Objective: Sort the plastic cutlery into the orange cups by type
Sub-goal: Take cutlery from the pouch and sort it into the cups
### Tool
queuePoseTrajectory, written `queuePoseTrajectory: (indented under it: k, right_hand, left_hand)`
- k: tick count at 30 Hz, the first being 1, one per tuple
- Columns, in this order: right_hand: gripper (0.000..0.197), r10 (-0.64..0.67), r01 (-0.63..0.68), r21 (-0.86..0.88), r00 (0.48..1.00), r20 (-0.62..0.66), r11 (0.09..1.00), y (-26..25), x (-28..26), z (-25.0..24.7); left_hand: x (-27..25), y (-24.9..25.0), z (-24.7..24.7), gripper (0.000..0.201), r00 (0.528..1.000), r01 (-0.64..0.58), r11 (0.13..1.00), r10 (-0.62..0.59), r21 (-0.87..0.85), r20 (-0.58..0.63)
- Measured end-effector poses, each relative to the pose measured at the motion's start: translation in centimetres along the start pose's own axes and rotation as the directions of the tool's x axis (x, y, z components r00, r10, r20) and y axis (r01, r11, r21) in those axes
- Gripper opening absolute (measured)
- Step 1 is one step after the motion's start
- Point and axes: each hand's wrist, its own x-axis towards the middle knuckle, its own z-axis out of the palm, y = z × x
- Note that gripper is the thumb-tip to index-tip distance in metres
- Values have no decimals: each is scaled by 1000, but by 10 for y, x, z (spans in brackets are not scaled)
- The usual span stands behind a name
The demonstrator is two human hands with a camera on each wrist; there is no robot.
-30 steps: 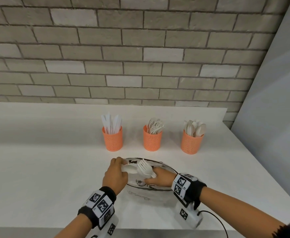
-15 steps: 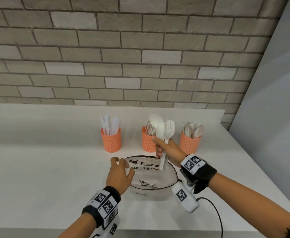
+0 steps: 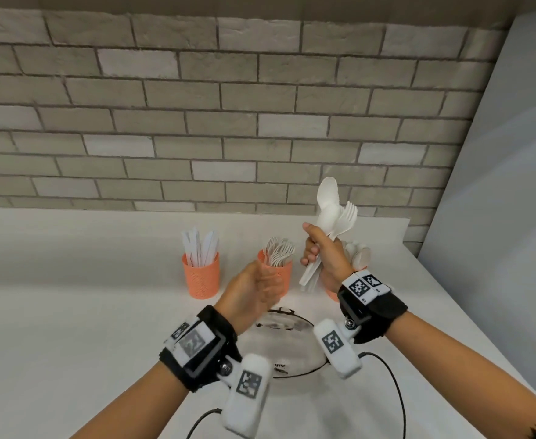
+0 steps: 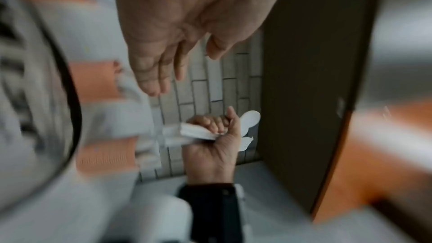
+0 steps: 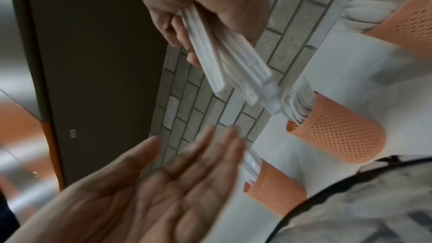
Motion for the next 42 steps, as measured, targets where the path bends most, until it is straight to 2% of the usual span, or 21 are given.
queuePoseTrajectory:
  k: [1,3,6,10,12,16,19,23,26,29,32,34,42]
  right_hand:
    - [28,-29,29,-8,999,17,1000,-2,-2,4]
    - [30,-92,94,-58,995,36,994,-3,-5,11]
    - [28,-147,148,-123,989,17,981,4,-9,15]
    - [21,-191,177,-211,981,-46,961,28,-13,8]
    - [19,-205,180,-236,975,-89,955,41,-13,3]
    - [20,-209,175,-287,973,-93,942,50,-13,-4]
    - [28,-194,161,-319,978,-76,934,44,-15,-3]
    - [32,-157,147,-358,988,1,922,39,-16,-8]
    - [28,-26,50,-341,997,76,939,36,-17,-14]
    - [30,110,-57,-335,984,141,940,32,-19,-18]
    - [32,230,-153,-334,951,206,930,27,-23,-21]
    - [32,271,-172,-363,931,244,916,25,-25,-21]
    - [21,287,-117,-485,912,294,867,25,-30,-27]
  left_hand:
    - [3,-1,5,42,992,120,990,-116,-79,49]
    - [10,-6,12,58,965,255,952,-241,-167,100]
    - [17,-13,18,70,944,324,902,-290,-285,156]
    - [22,-20,23,66,925,367,836,-282,-409,255]
    - [23,-23,25,71,919,379,831,-290,-406,265]
    - [27,-34,22,75,913,374,906,-322,-200,248]
    - [32,-34,22,64,939,308,951,-298,-30,173]
    - [33,-23,22,30,995,75,980,-85,186,50]
    - [38,-9,20,23,997,-78,965,80,250,4]
    - [42,6,18,20,977,-192,955,207,226,-44]
    - [44,21,17,17,965,-245,938,260,246,-29]
    - [44,28,19,18,960,-264,924,279,277,-15]
    - [52,38,25,14,937,-316,838,349,445,7]
